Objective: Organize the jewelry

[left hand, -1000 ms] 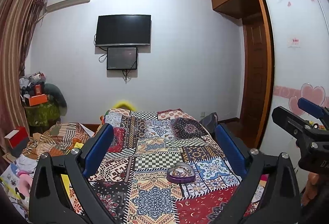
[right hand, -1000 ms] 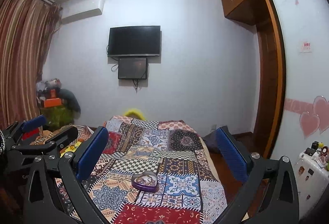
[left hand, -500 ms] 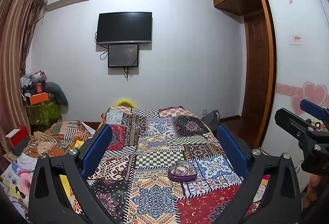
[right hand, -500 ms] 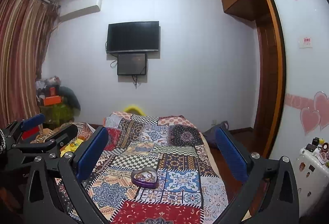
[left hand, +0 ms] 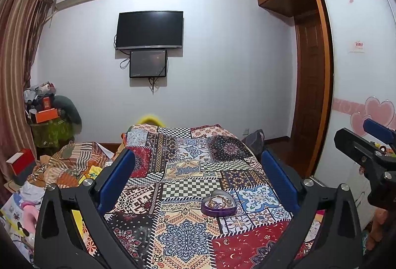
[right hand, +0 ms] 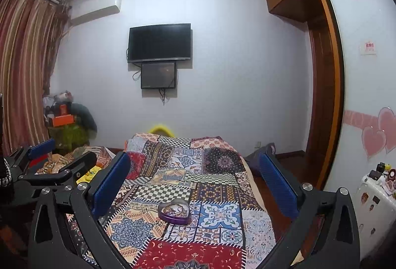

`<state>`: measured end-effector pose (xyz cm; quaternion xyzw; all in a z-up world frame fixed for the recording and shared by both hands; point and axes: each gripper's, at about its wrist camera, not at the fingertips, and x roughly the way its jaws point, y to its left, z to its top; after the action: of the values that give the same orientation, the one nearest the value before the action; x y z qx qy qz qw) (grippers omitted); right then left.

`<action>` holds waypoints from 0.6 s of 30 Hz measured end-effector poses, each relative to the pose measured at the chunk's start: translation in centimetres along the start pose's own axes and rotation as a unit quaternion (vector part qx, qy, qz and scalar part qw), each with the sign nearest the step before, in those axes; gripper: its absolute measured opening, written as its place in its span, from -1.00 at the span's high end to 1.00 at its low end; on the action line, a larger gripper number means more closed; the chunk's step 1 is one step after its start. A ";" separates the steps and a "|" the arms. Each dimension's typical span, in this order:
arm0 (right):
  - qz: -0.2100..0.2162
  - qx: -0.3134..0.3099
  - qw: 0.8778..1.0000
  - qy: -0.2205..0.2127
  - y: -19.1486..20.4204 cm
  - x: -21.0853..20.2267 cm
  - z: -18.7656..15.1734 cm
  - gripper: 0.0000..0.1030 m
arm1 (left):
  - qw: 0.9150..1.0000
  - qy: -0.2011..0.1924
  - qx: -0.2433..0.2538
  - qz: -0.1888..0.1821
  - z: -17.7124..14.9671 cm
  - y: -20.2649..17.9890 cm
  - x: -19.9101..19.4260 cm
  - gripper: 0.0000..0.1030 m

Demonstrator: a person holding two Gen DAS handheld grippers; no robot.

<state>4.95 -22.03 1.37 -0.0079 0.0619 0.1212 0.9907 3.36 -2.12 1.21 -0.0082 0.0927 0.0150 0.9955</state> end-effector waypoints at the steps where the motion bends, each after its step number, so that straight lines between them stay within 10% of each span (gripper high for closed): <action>1: 0.000 0.000 1.000 0.001 0.0 0.0 0.0 -1.00 | 1.000 0.000 0.000 -0.001 0.0 0.0 0.0 -0.99; 18: -0.002 0.001 1.000 0.008 0.2 0.1 -0.1 -1.00 | 1.000 0.002 -0.007 -0.004 0.0 0.1 0.1 -0.99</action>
<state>4.99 -21.84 1.22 -0.0080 0.0698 0.1193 0.9904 3.49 -1.98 1.18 -0.0157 0.0943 0.0116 0.9953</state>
